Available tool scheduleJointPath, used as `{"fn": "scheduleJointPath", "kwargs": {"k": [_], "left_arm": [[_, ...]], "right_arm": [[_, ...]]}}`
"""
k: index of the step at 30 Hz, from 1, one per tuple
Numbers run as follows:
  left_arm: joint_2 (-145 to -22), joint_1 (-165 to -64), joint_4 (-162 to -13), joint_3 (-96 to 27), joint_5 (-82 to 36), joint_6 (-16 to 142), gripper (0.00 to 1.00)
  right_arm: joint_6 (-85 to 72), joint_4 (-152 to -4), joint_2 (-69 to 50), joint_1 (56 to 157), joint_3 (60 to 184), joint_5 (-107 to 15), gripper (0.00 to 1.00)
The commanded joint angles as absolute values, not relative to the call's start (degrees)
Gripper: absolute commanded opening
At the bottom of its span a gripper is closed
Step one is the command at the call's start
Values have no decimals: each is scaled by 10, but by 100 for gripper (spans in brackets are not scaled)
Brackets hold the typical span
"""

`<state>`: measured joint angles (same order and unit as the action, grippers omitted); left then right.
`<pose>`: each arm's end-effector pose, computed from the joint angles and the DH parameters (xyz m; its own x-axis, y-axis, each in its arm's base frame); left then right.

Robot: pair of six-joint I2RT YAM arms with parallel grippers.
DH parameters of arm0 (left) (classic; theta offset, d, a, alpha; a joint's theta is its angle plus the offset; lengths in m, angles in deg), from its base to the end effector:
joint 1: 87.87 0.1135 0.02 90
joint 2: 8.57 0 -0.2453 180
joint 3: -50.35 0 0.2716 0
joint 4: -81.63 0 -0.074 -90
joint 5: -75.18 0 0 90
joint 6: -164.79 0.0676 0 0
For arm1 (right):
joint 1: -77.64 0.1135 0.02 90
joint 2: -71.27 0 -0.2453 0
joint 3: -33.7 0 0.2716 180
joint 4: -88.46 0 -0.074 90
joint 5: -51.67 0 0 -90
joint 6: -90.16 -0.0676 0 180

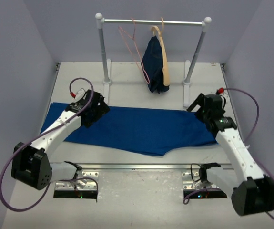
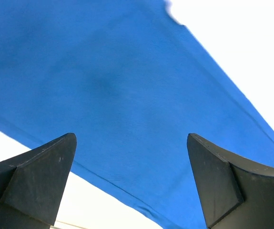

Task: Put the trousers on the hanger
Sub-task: Flatten out the trousers at the center of the board, then fold the trousers at the center of the board.

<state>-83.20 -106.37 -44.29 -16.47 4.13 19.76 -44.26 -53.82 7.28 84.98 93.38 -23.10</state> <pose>0.2811 -0.0709 0.1915 -0.6064 -0.6144 -0.5048 -0.5966 0.7712 -0.2219 0.2866 0.0190 0.2203 -0.4251 0.6262 -0.6536 0.5149 0.7612 0.3943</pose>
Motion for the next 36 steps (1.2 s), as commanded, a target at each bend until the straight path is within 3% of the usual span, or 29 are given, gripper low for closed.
{"fn": "scheduleJointPath", "kwargs": {"k": [1,3,5,14,18,24,29,36], "left_arm": [[-752,-1069,-544,-117,-37,283,100],[-730,-1070,-565,-101,-70,296,100],[-707,-1071,-587,-84,-83,310,100],[-718,-1072,-612,-50,-120,350,100],[-718,-1072,-620,-38,-123,363,100],[-718,-1072,-624,-31,-123,373,100],[-710,-1072,-627,-28,-138,368,100],[-702,-1072,-627,-21,-131,380,100]], "right_arm": [[-614,-583,233,846,735,-169,99],[-691,-585,341,843,641,-116,99],[-670,-626,408,824,586,-112,99],[-665,-680,415,699,491,-187,99],[-687,-713,480,690,461,-243,99],[-690,-603,558,690,556,-228,99],[-739,-421,607,690,596,-111,99],[-786,-384,633,690,534,-113,99]]}}
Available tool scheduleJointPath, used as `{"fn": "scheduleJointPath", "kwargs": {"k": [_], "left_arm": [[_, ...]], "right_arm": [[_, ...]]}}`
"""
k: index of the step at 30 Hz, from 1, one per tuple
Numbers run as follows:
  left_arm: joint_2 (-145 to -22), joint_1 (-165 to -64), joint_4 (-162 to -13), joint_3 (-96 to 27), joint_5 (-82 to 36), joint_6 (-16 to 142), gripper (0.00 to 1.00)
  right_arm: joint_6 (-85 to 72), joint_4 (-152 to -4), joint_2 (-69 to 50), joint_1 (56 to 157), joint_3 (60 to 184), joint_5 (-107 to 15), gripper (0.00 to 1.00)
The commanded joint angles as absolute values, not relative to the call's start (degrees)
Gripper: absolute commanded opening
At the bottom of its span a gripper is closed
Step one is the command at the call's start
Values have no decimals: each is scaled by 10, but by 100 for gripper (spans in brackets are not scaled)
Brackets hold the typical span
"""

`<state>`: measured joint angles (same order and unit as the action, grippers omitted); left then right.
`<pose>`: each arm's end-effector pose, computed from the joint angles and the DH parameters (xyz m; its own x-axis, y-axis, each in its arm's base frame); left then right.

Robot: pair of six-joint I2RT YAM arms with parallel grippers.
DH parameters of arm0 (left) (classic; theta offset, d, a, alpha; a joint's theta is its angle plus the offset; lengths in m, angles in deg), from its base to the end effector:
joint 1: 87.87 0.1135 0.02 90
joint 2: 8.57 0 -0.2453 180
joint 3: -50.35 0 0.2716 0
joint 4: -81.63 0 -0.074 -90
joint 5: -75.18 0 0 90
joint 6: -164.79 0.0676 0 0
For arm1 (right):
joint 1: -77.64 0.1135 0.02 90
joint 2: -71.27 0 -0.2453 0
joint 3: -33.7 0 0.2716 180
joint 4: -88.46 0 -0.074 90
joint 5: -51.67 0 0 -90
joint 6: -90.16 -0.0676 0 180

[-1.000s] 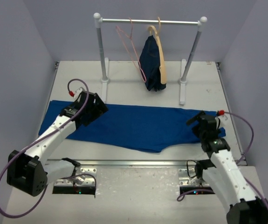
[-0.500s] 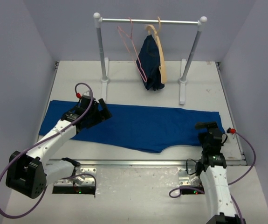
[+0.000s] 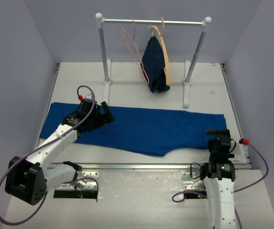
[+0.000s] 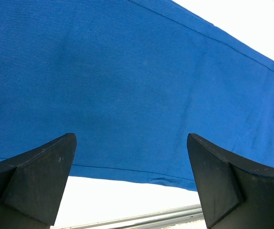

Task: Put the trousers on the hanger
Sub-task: Fold the trousers at the center of the board.

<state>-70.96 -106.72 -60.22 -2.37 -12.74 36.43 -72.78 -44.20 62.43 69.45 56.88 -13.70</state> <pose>0.2555 -0.0846 0.1803 -0.7360 -0.4041 -0.5432 -0.2001 0.8963 -0.3956 0.1488 -0.0499 0.1447 0.2964 0.8353 -0.4630 0.6548 0.1752 0.7352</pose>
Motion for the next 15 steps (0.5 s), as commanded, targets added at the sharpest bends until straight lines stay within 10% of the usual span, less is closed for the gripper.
{"fn": "scheduleJointPath", "kwargs": {"k": [1,8,15], "left_arm": [[-707,-1072,-628,-21,-133,383,100],[-728,-1071,-637,-15,-136,397,100],[-735,-1073,-649,-4,-145,386,100]], "right_arm": [[-802,-388,629,690,521,-118,99],[-772,-627,546,687,406,-154,95],[-726,-854,432,676,370,-214,62]]}}
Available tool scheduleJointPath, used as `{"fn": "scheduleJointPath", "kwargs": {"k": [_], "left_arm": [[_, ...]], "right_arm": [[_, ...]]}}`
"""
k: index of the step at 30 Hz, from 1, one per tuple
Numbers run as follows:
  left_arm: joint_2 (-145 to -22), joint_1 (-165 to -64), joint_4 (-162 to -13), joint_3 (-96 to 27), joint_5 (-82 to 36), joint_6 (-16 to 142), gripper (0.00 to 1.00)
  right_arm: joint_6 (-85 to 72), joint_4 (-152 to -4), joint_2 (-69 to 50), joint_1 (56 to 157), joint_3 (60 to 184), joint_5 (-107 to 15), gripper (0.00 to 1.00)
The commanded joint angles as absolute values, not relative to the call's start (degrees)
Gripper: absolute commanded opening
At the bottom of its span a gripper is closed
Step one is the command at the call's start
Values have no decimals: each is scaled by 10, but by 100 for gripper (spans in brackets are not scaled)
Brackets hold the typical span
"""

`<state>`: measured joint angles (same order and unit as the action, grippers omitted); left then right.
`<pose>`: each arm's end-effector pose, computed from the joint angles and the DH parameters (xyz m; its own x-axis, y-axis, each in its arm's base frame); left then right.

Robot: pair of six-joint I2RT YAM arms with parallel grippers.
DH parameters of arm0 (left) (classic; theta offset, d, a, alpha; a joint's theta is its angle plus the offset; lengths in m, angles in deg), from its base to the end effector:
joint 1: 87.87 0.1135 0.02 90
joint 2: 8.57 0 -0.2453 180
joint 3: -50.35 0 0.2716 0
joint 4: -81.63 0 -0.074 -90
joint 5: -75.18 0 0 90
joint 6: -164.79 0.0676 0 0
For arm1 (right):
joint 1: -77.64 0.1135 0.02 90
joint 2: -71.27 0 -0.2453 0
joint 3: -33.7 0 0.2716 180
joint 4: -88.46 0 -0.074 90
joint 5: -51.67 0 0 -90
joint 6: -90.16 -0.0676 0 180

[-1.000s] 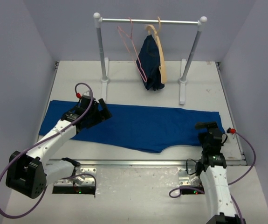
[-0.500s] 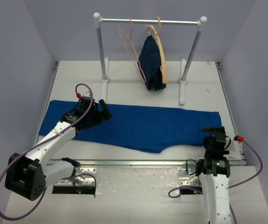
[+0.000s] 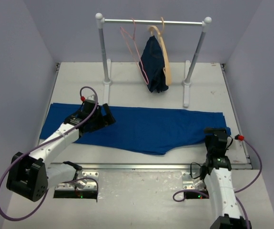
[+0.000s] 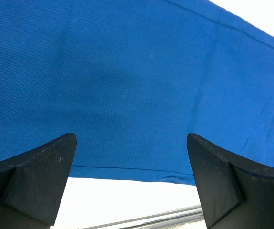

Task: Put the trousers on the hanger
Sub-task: Fold the trousers at the center of the board.

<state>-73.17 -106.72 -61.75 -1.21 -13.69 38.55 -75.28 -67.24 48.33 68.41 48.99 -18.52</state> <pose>0.2569 -0.0863 0.1659 -0.7656 -0.3632 -0.5310 -0.1756 0.9121 -0.3706 0.1740 -0.0515 0.1001 0.2895 0.8755 -0.3869 0.6148 0.1397 0.7762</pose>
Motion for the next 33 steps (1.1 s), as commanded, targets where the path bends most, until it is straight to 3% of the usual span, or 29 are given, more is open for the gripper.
{"fn": "scheduleJointPath", "kwargs": {"k": [1,5,10,15,19,28,33], "left_arm": [[-739,-1073,-651,-3,-145,384,100],[-753,-1073,-656,-3,-145,381,100],[-784,-1074,-669,-6,-146,367,100],[-839,-1098,-692,-7,-143,350,100],[-932,-1154,-698,-32,-117,300,100],[-1123,-1289,-657,-194,-85,180,100],[-1216,-1370,-651,-284,-107,114,100]], "right_arm": [[-715,-866,415,675,381,-219,58],[-676,-890,355,667,414,-249,27],[-689,-860,321,660,427,-268,0],[-635,-851,369,660,441,-266,0],[-564,-834,405,660,523,-244,0],[-452,-834,459,660,672,-226,0],[-383,-862,471,660,740,-303,0]]}}
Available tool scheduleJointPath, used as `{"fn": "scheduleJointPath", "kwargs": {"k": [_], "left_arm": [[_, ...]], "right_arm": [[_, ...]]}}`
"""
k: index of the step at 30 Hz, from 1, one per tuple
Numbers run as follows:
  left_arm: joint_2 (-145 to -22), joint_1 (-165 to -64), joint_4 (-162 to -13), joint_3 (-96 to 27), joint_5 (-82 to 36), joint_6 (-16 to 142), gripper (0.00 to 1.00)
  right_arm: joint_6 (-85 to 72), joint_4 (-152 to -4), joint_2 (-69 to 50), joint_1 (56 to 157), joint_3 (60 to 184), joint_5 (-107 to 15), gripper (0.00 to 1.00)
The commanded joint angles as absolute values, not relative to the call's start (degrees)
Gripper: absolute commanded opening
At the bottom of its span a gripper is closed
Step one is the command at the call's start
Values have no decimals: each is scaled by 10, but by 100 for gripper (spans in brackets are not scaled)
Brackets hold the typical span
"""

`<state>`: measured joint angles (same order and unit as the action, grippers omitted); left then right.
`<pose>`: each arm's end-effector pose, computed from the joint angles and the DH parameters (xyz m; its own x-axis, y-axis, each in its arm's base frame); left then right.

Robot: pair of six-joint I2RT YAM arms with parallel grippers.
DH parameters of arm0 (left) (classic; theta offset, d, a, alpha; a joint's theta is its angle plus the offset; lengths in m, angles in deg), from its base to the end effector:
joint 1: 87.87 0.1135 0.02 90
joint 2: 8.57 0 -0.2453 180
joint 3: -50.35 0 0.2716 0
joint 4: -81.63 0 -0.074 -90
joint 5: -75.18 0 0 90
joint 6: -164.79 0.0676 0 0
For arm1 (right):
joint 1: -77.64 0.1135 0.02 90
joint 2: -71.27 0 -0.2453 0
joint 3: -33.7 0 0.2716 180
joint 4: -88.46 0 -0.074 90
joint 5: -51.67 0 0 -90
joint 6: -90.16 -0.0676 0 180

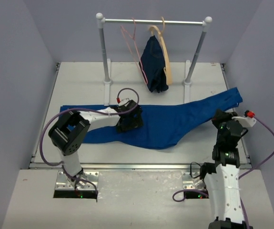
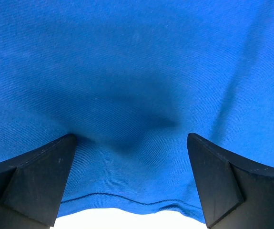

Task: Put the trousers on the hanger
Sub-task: Fold the trousers at the center of the board.

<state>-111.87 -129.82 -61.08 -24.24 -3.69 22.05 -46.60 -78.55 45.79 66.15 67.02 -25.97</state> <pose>0.2852 -0.2388 0.0936 -0.8869 -0.2528 -0.3866 -0.1790 0.9596 -0.2170 0.2001 -0.0554 0.2435 0.2337 0.6787 -0.6963 0.3405 0.6136 0.7124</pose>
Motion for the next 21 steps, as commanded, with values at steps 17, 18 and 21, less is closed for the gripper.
{"fn": "scheduleJointPath", "kwargs": {"k": [17,18,21], "left_arm": [[-1106,-1385,-523,-273,-44,106,100],[-1095,-1372,-509,-271,-39,110,100],[-1025,-1314,-487,-230,-22,133,100]], "right_arm": [[-393,-1024,334,722,844,-752,0],[-382,-1023,332,734,845,-752,0],[-341,-1021,318,808,858,-758,0]]}}
